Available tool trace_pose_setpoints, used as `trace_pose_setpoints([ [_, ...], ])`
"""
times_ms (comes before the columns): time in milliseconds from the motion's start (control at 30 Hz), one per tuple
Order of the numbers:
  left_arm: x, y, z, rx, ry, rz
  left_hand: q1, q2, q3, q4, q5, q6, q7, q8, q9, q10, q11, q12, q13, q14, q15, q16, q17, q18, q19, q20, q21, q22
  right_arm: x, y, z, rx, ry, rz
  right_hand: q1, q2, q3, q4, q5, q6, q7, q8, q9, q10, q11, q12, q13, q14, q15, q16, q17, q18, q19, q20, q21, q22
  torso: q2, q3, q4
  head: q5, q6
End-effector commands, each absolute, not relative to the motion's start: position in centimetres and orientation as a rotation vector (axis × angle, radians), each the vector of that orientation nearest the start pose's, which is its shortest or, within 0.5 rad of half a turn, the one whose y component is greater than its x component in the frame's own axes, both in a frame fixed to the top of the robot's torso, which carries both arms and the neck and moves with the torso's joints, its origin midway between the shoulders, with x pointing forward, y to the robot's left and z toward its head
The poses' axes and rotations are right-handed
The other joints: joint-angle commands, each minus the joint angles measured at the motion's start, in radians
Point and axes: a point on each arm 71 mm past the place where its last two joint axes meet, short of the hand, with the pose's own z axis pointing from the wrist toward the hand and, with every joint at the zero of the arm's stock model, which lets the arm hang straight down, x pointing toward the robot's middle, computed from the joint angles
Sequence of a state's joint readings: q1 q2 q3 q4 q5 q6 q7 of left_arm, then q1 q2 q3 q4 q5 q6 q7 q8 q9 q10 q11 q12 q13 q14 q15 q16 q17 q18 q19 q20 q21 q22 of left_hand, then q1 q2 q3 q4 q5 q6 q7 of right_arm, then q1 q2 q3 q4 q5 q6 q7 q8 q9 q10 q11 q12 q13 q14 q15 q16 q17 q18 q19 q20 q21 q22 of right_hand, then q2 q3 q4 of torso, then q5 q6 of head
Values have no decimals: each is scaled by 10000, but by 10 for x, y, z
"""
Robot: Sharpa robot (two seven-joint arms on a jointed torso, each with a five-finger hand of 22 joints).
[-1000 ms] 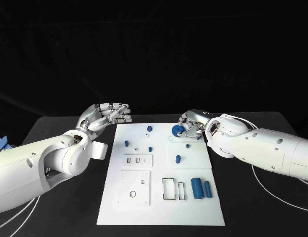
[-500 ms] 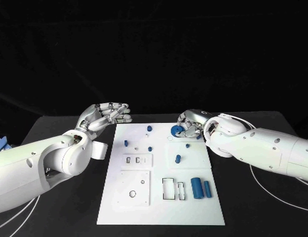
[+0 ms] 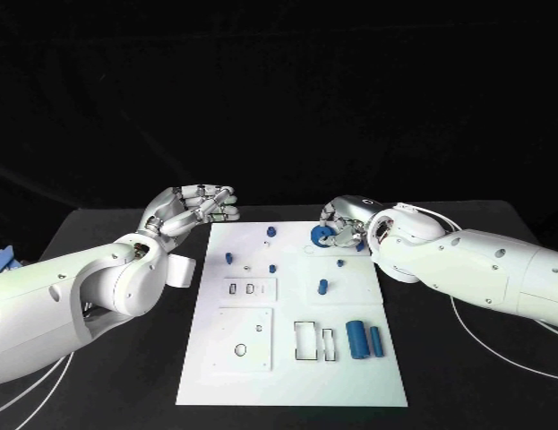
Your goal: Assemble the parts on the task board
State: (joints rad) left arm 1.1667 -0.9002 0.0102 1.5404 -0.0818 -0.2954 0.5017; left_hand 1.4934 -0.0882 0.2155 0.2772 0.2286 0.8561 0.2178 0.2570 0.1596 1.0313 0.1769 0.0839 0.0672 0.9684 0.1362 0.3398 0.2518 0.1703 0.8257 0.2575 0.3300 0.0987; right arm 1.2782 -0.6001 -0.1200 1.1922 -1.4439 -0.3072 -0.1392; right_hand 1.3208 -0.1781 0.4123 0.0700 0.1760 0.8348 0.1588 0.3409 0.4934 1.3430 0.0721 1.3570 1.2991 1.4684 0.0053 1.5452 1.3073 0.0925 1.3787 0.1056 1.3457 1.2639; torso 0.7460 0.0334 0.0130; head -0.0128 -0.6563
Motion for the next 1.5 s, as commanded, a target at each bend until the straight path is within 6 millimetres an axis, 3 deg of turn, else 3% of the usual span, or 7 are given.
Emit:
trace_pose_setpoints([
  [33, 486, 230, -164, -9804, 13002, -16092, 31, -79, 89, -9, -27, -57, 231, -51, -16, 8, 67, -71, 1, -36, 8, -61, 12, 137, 55, 34, -62, -11, 546, -175, -196, -2134, 16865, 4464, 211, 146, 205, -74, -42, 276, -107, 174, 110, 242, -58, 223, 270, 862, -84, 49, 1868, -196, 102, -6, 95, 84, -5, -1, -11, 11, -3],
  [533, 486, 230, -164, -9810, 13015, -16090, 60, -65, 146, -21, -19, -53, 227, -55, -17, 14, 63, -84, 3, -37, 7, -67, 22, 138, 60, 34, -67, -20, 535, -164, -184, -2385, 15336, 5096, -52, 148, 471, -48, 121, 490, -196, 238, 141, 465, -142, 423, 512, 887, -166, 83, 1985, -232, 199, -91, 199, 258, 1, -4, 14, 41, 29],
  [700, 486, 230, -164, -9809, 13016, -16094, 60, -65, 146, -21, -19, -53, 227, -55, -17, 14, 63, -84, 3, -37, 7, -67, 22, 138, 60, 34, -67, -20, 523, -147, -178, -2736, 14903, 5554, -79, 136, 473, -40, 119, 491, -198, 235, 141, 477, -144, 434, 526, 892, -167, 89, 2008, -243, 227, -93, 232, 305, -4, -5, -8, 72, 42],
  [967, 486, 228, -164, -9800, 13042, -16145, 60, -65, 146, -21, -19, -53, 227, -55, -17, 14, 63, -84, 3, -37, 7, -67, 22, 138, 60, 34, -67, -20, 510, -113, -173, -3130, 14619, 6239, -103, 140, 488, -30, 136, 483, -199, 226, 137, 482, -145, 437, 530, 893, -169, 91, 2015, -243, 230, -96, 234, 309, 10, -13, 34, 65, 30],
  [1167, 485, 227, -164, -9793, 13055, -16179, 60, -65, 146, -21, -19, -53, 227, -55, -17, 14, 63, -84, 3, -37, 7, -67, 22, 138, 60, 34, -67, -20, 510, -94, -175, -3286, 14574, 6462, -165, 140, 513, -1, 171, 462, -194, 202, 129, 479, -143, 431, 523, 894, -171, 93, 2019, -241, 224, -100, 223, 300, 13, -14, 23, 72, 59],
  [1500, 484, 224, -163, -9762, 13069, -16271, 70, -68, 187, -24, -20, -50, 227, -59, -19, 20, 64, -97, 4, -39, 7, -74, 31, 138, 63, 34, -72, -28, 512, -72, -188, -3327, 14878, 6562, -245, 150, 539, 44, 193, 440, -186, 177, 121, 478, -137, 429, 524, 894, -168, 93, 2018, -239, 219, -101, 214, 294, 19, -2, 36, 115, 10],
])
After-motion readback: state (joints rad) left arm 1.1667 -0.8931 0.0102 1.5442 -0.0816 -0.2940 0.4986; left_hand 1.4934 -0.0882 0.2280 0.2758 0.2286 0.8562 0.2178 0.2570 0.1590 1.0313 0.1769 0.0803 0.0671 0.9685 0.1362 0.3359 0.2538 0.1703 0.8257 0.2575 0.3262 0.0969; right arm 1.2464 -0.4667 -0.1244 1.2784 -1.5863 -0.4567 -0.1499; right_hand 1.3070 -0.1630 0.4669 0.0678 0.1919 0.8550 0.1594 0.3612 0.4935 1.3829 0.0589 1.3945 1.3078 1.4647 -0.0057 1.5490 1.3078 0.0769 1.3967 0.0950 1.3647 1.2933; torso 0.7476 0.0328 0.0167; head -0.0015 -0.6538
